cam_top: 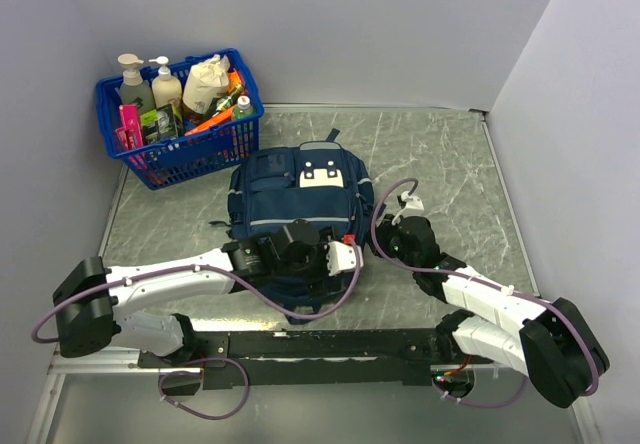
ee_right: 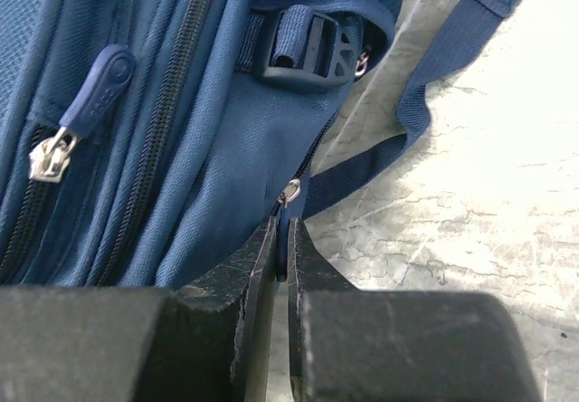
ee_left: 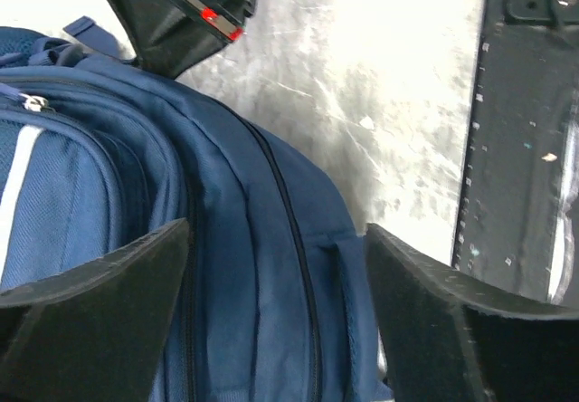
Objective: Pack the student bag
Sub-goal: Zip the student bag at the center of the board.
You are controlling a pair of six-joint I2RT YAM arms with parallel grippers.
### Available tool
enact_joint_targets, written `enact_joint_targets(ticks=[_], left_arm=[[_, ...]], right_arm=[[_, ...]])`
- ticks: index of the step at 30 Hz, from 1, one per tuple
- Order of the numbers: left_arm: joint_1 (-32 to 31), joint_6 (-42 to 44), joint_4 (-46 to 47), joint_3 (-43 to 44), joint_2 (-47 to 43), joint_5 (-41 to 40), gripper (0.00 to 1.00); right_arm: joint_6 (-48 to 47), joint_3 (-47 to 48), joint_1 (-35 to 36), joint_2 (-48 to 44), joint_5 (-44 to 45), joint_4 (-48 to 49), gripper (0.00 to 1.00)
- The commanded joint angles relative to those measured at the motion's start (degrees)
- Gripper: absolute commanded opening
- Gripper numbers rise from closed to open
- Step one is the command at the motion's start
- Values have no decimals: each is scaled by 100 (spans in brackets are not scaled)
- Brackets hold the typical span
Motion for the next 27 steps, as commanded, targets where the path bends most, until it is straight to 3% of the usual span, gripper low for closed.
enact_joint_targets(ticks=[1, 6, 9, 13, 17, 27], left_arm=[[-17, -19, 705, 78, 306, -648, 78], [-316, 377, 863, 95, 421, -921, 47], [-360, 307, 565, 692, 473, -937, 50], [-369, 534, 494, 1334, 614, -1263, 48], [-352, 746, 722, 1248, 605, -1640, 45], [-106, 1115, 1390, 342, 649, -1808, 62]], right_arm=[[75, 44, 7, -238, -434, 540, 0], [119, -114, 7, -387, -532, 523, 0], [110, -220, 7, -475, -497, 487, 0], [102, -237, -2, -484, -505, 505, 0], [128, -237, -2, -493, -505, 558, 0], [163, -211, -2, -625, -602, 540, 0]])
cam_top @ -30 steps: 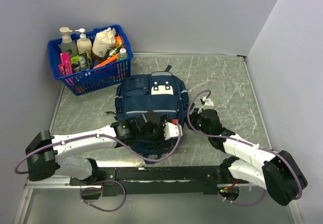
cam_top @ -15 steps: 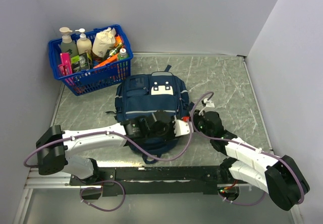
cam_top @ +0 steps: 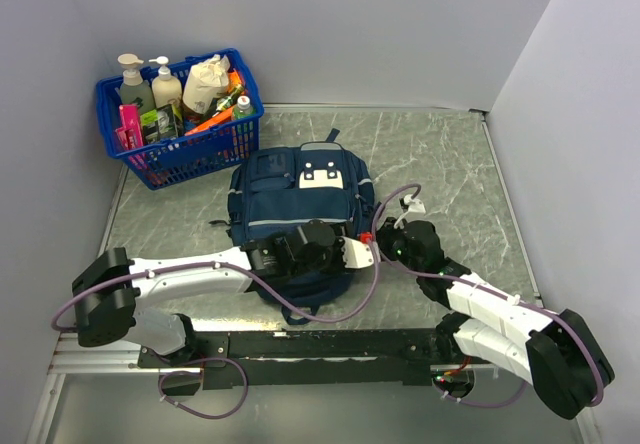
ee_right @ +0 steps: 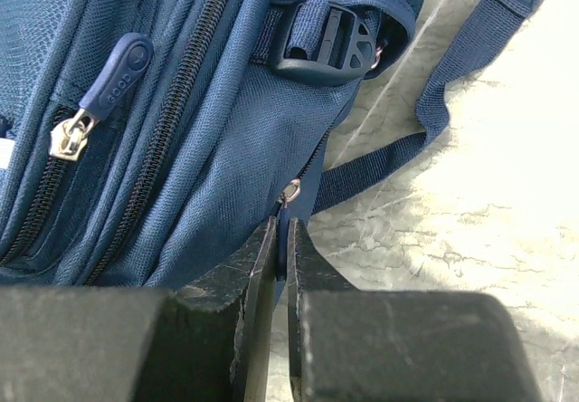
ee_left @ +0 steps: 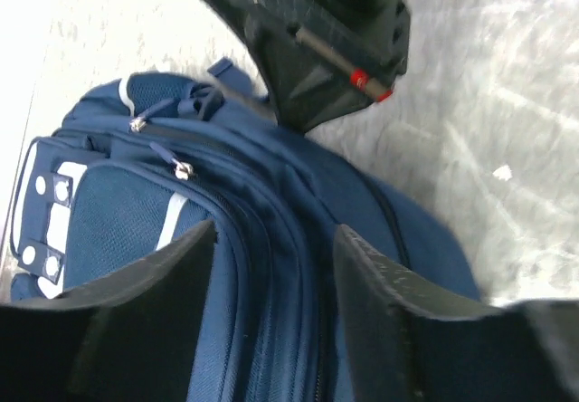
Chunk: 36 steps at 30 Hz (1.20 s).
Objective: Pack the student bag
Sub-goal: Zip the student bag at the center of the board.
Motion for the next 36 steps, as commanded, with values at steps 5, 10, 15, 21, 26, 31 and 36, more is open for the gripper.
enact_joint_targets(ticks=[5, 10, 15, 21, 26, 31, 36], left_arm=[[882, 29, 520, 96, 98, -60, 70], [928, -16, 238, -18, 11, 362, 63], [884, 81, -306, -80, -7, 1065, 24], [858, 142, -1062, 210, -130, 1829, 1], [779, 203, -1450, 351, -279, 2296, 1], [735, 283, -1678, 325, -429, 2429, 1], [726, 266, -1583, 377, -447, 2245, 3]], right_arm=[[157, -10, 16, -288, -366, 466, 0], [192, -54, 16, -280, -436, 519, 0], [148, -10, 7, -245, -384, 484, 0], [95, 121, -46, 378, -235, 791, 0], [130, 157, -221, 941, 64, 1151, 0], [157, 236, -441, 1285, 424, 1406, 0], [95, 341, -485, 1320, 285, 1424, 0]])
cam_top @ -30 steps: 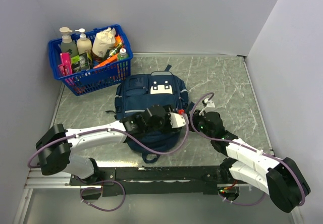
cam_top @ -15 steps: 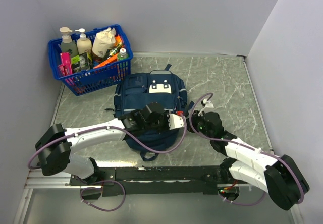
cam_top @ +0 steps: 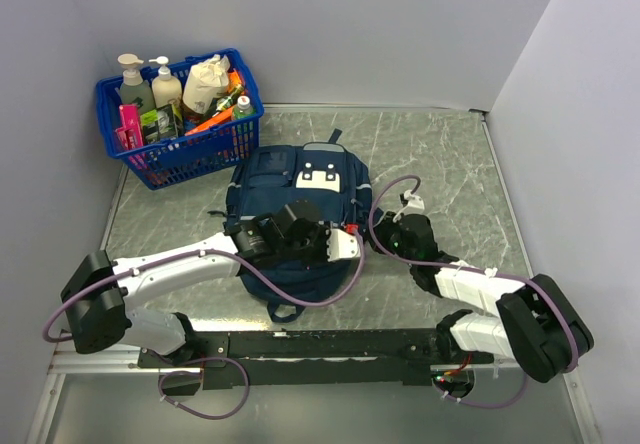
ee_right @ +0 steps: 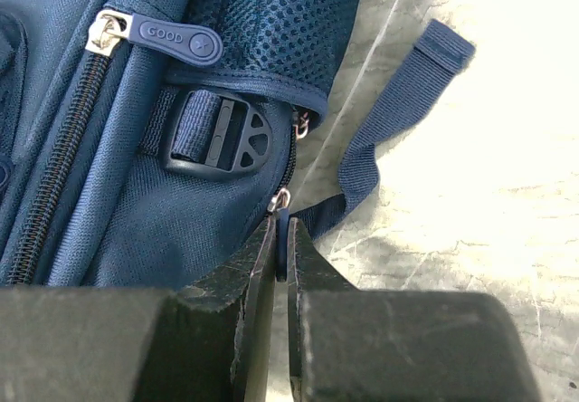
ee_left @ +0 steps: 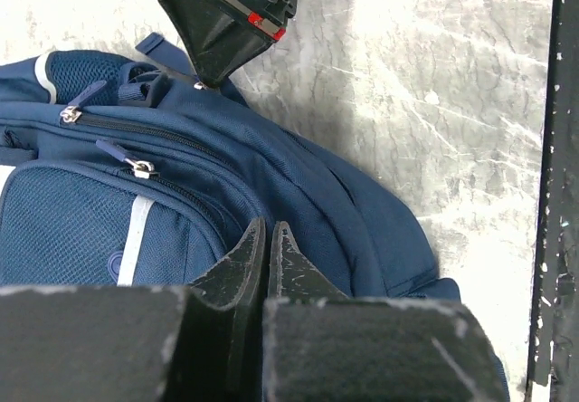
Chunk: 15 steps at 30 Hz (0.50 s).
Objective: Pack the student bag
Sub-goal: Zip the student bag at the center of the board.
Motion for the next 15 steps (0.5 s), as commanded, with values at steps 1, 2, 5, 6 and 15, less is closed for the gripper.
enact_joint_targets(ticks=[1, 2, 5, 6, 15], left_arm=[[-87, -30, -164, 218, -191, 256, 15], [-87, -91, -102, 305, -173, 116, 24], [-79, -231, -92, 803, -24, -183, 75], [-70, -249, -241, 1007, 81, -254, 85], [377, -627, -2137, 4213, 1458, -2066, 96]], right_arm=[[-18, 293, -87, 11, 77, 371, 0], [-10, 302, -105, -59, 59, 344, 0], [-9, 337, -114, -208, 224, 47, 0], [-18, 451, -140, -235, 278, -85, 1], [140, 1672, -833, -33, 1227, -2299, 52]])
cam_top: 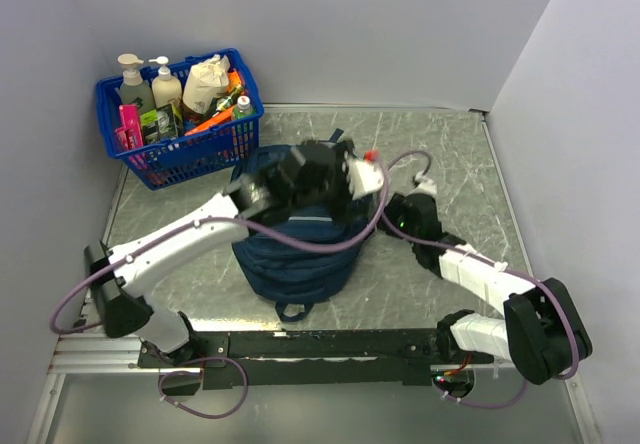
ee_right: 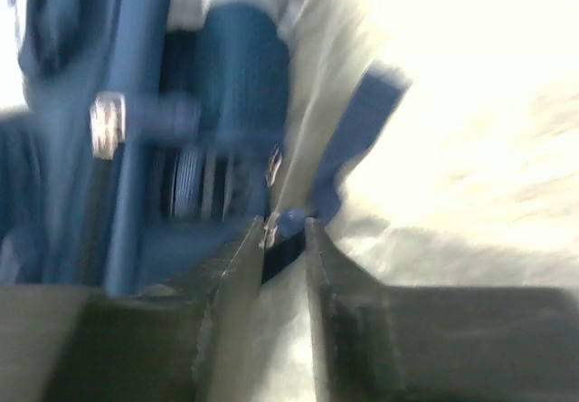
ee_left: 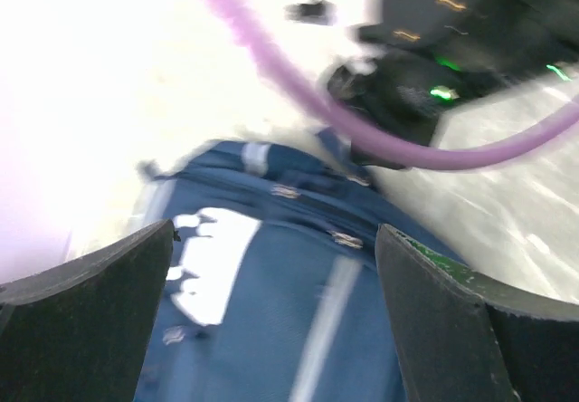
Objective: Pack the student bag
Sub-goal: Zip the student bag at the center of the board, then reset both arms
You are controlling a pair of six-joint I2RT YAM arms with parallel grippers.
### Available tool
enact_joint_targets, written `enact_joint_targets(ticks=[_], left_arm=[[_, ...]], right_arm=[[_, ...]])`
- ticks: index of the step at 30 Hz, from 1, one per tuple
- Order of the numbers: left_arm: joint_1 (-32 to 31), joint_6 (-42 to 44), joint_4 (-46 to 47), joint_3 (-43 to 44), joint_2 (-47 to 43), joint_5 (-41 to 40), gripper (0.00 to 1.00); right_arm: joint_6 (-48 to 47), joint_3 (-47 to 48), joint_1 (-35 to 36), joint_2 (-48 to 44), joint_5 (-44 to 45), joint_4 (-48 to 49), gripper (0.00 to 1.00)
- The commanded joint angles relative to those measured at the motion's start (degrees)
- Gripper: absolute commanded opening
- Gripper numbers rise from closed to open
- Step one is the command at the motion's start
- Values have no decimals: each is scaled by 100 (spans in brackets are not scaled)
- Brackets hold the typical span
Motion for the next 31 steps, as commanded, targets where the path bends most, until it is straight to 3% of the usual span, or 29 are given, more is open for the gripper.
enact_joint_targets(ticks=[1, 2, 5, 6, 12, 14, 16, 21, 27, 31], left_arm=[[678, -456, -1457, 1566, 849, -821, 96], [935, -797, -2069, 2274, 981, -627, 96], [1893, -1107, -2296, 2808, 1141, -169, 96], [2113, -1108, -2147, 2678, 897, -72, 96], [3615, -1213, -918, 562, -412, 385, 96], [3784, -1232, -548, -387, -651, 63, 96], [3907, -1414, -204, -1081, -872, -1, 96], [4636, -1794, 655, -2365, -1504, 720, 96], [5322, -2004, 1079, -2938, -1918, 1325, 96], [5744, -2171, 1062, -2895, -1655, 1922, 96]], right_arm=[[35, 790, -489, 50, 862, -874, 60], [17, 878, -533, 41, 862, -979, 67], [-202, 1212, -630, -55, 661, -1305, 85], [-333, 1361, -647, -73, 547, -1323, 100], [-730, 2204, -656, 225, 326, -2007, 100], [-791, 2459, -656, 374, 239, -2359, 100], [-800, 2408, -656, 236, 212, -2256, 100], [-923, 1916, -665, -178, 54, -1736, 100], [-1011, 1968, -656, -266, 63, -1982, 100], [-1011, 1933, -665, -389, 107, -2052, 100]])
